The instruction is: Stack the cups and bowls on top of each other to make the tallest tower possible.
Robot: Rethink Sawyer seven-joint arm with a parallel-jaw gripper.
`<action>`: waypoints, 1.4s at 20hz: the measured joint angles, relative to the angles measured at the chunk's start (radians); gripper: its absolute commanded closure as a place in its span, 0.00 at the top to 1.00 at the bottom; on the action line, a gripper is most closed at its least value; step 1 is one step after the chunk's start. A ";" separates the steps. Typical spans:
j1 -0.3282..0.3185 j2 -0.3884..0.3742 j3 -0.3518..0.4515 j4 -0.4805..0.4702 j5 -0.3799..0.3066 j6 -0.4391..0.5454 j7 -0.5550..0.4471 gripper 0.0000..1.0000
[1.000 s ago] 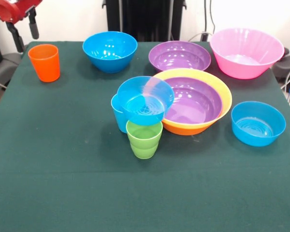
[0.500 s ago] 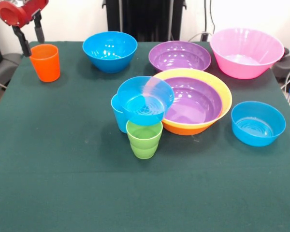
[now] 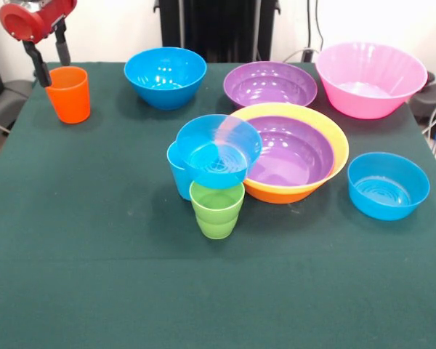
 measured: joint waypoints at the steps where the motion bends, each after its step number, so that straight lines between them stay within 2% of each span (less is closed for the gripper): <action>1: 0.000 0.000 0.000 0.000 -0.003 0.000 0.000 1.00; 11: -0.018 0.010 0.003 0.005 -0.047 0.000 0.000 1.00; 19: -0.078 0.045 0.038 0.018 -0.044 0.000 0.000 1.00; 22: -0.109 0.056 0.063 0.040 -0.005 -0.028 0.000 1.00; 25: -0.116 0.061 0.067 0.048 0.010 -0.050 0.000 1.00; 28: -0.105 0.067 0.066 0.048 -0.005 -0.059 0.000 1.00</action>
